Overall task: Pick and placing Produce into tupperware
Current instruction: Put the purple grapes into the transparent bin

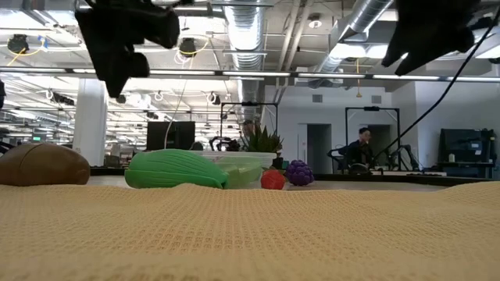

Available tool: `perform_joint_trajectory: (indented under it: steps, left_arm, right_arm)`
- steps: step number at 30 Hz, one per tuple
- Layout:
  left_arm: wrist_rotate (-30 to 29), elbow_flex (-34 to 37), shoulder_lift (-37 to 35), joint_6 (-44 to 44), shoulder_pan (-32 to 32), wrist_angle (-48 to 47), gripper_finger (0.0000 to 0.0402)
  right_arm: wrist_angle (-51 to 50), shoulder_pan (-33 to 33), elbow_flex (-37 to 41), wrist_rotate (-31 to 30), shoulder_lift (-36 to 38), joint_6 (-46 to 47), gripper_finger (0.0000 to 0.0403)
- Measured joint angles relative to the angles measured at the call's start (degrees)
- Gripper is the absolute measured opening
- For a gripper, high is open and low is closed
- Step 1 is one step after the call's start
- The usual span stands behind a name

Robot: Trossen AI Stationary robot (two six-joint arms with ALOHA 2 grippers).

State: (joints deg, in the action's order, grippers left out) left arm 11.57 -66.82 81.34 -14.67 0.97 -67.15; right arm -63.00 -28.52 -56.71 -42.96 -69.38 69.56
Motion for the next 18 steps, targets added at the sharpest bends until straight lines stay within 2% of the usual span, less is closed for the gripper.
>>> perform_joint_trajectory:
  steps: [2,9,14,18]
  left_arm:
    - [-2.6,1.5,-2.8,-2.9,2.0,2.2,0.0209]
    - [-13.6,8.4,-14.1,-12.4,8.2,12.3,0.0209]
    - [-20.2,13.3,-21.4,-18.2,12.2,17.9,0.0209]
    - [-25.8,17.8,-26.7,-22.5,16.0,21.1,0.0209]
  right_arm:
    - [1.6,3.7,0.0,2.8,0.0,-2.4,0.0240]
    - [13.2,18.9,0.0,18.4,-1.0,-18.2,0.0240]
    - [18.0,27.3,0.0,24.0,-3.0,-23.5,0.0240]
    - [20.8,33.4,0.0,31.7,-6.6,-27.1,0.0240]
